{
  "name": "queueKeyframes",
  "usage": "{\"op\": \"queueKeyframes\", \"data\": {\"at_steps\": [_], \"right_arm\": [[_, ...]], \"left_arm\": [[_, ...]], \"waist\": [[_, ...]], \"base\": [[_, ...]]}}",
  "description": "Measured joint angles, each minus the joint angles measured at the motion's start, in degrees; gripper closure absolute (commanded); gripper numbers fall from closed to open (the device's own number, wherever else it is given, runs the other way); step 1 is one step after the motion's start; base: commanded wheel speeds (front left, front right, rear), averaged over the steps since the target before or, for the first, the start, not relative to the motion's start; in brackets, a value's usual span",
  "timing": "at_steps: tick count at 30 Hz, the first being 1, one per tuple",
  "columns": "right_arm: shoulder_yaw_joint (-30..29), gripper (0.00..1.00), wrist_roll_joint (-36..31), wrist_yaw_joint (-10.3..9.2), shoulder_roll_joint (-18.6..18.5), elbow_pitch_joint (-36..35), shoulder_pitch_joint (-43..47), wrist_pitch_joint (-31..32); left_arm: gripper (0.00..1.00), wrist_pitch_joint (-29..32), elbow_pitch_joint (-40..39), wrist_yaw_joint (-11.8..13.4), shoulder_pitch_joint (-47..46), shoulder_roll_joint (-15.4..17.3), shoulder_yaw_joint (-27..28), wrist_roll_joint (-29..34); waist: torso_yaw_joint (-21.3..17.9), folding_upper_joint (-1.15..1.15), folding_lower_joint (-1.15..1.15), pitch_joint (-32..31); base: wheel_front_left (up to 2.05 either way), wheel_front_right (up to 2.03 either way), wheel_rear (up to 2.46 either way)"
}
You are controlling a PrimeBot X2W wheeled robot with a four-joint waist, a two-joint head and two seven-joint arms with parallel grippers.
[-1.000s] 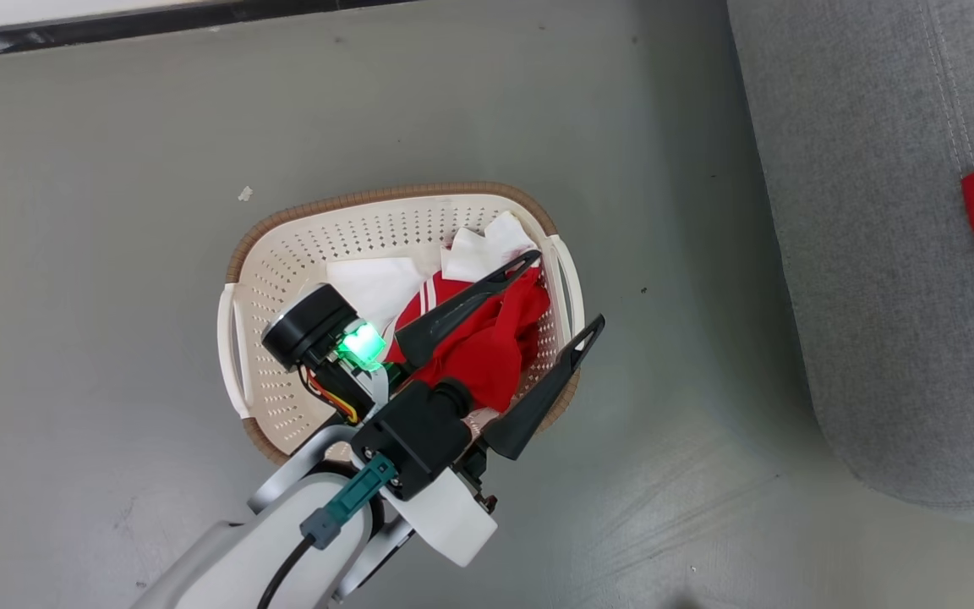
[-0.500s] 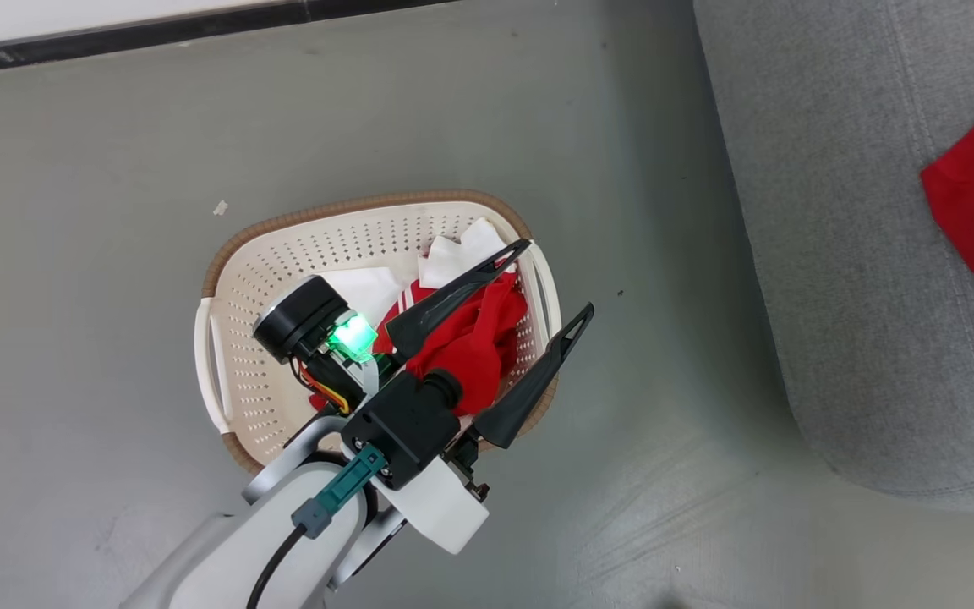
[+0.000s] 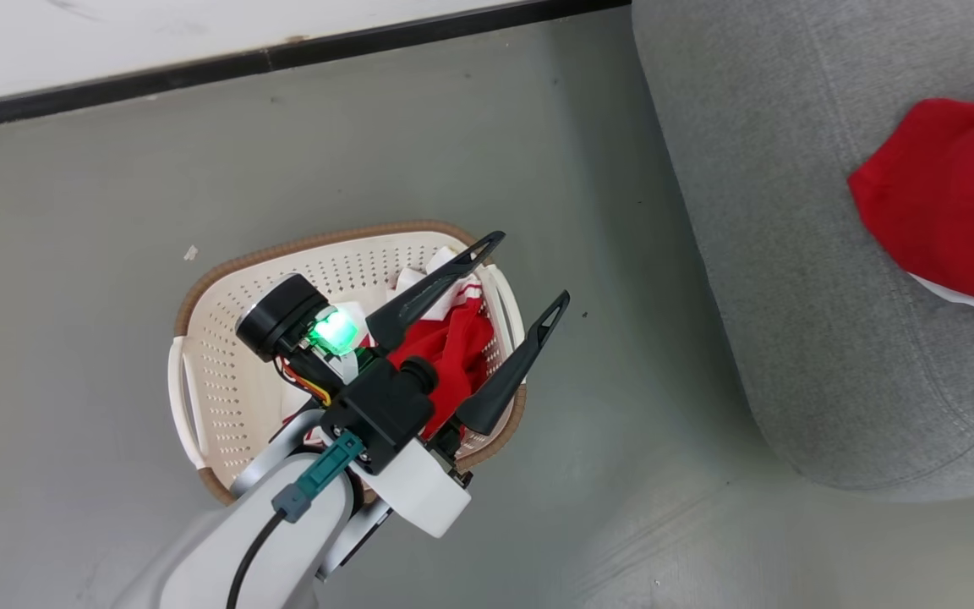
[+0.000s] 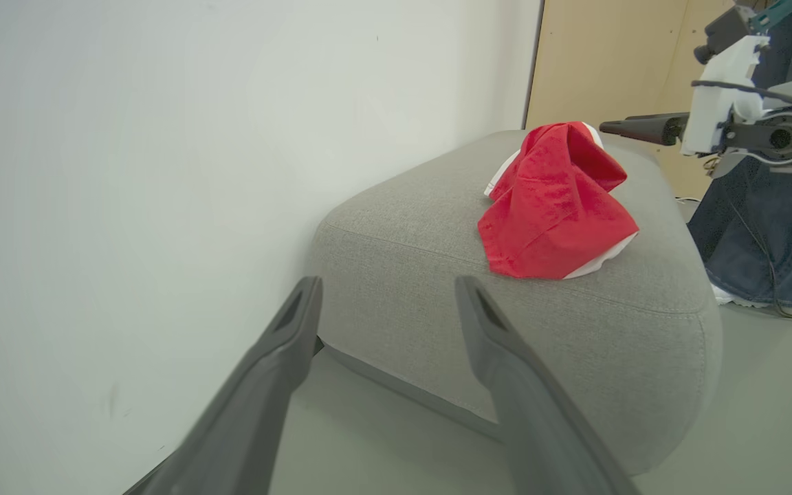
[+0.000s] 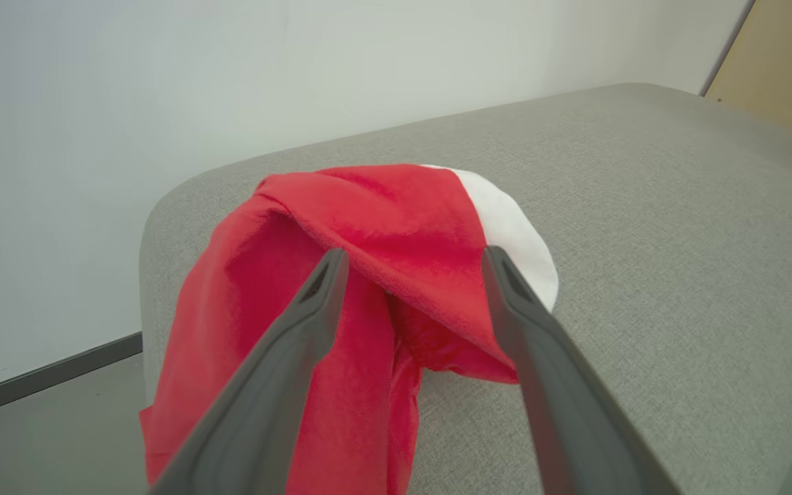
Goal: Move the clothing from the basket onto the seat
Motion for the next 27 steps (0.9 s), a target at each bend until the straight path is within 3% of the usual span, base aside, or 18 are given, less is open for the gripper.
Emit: {"op": "queueKeyframes", "data": {"at_steps": [12, 27], "right_arm": [[6.8, 0.00, 0.1, 0.00, 2.3, -9.3, 3.3, 0.0], [21.6, 0.00, -1.4, 0.00, 7.3, -17.7, 4.1, 0.0]], "left_arm": [[0.00, -1.8, 2.6, 1.4, 1.8, 0.1, 3.9, -2.4], [0.00, -3.7, 5.9, 7.5, 7.7, 1.1, 14.3, -6.2]], "waist": [[-1.6, 0.00, 0.00, -3.7], [1.7, 0.00, 0.00, -9.4]], "base": [[0.00, 0.00, 0.00], [0.00, 0.00, 0.00]]}}
